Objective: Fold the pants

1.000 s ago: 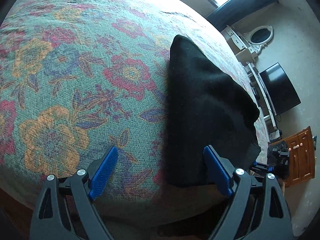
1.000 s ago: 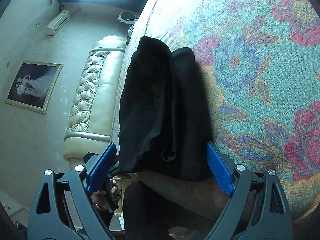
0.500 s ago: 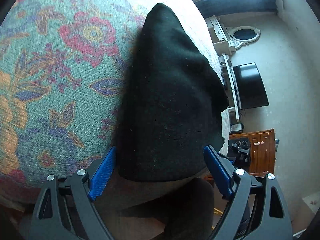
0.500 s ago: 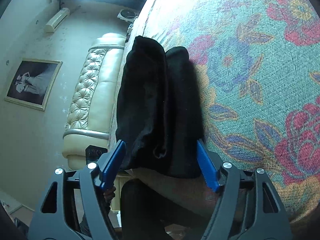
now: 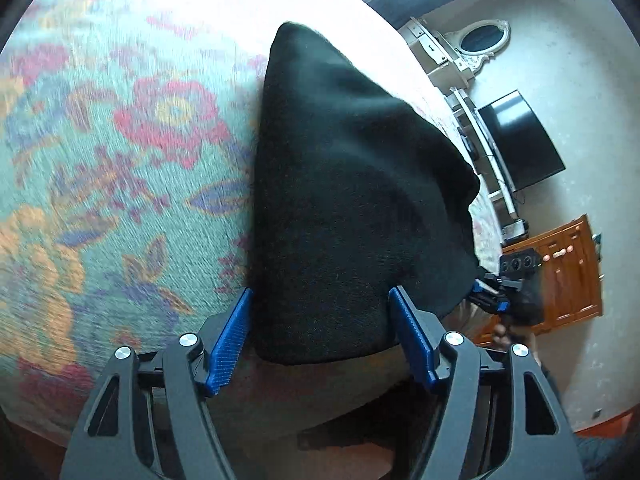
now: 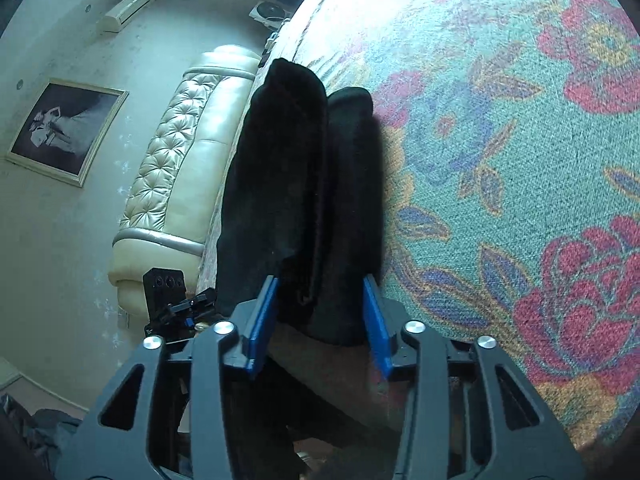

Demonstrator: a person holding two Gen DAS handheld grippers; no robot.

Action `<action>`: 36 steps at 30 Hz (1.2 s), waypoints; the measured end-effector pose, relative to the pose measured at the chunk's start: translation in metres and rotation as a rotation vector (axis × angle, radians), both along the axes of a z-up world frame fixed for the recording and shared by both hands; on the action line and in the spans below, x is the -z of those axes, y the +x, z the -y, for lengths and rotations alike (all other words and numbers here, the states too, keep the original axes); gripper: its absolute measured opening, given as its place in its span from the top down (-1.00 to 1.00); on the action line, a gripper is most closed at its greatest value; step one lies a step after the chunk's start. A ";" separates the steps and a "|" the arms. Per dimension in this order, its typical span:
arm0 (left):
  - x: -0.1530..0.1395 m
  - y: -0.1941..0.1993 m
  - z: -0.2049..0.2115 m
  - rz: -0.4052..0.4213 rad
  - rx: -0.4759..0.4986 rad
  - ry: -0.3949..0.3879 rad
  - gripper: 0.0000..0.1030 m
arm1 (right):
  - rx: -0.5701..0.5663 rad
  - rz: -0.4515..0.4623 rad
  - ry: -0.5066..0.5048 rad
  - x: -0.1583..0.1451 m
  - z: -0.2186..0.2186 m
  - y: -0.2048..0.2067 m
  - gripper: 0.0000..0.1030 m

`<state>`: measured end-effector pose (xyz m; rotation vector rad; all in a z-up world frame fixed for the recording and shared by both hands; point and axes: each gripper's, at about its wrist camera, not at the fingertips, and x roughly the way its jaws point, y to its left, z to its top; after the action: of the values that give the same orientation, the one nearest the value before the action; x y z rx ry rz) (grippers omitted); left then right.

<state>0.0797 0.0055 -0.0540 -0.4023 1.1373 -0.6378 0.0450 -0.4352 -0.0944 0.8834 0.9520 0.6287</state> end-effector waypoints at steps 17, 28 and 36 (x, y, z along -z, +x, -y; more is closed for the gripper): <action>0.022 0.148 -0.002 -0.013 -0.014 -0.095 -0.68 | 0.052 0.035 0.131 -0.001 0.009 0.124 -0.80; 0.023 0.168 0.029 0.029 0.026 -0.070 -0.68 | -0.016 0.032 -0.051 -0.007 -0.019 0.145 -0.74; 0.026 0.172 0.034 0.031 0.017 -0.003 -0.68 | 0.024 -0.036 -0.007 0.017 0.000 0.145 0.31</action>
<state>0.2516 -0.0285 -0.0802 -0.3847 1.1117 -0.6586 0.1901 -0.4353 -0.1117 0.9010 0.9738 0.5901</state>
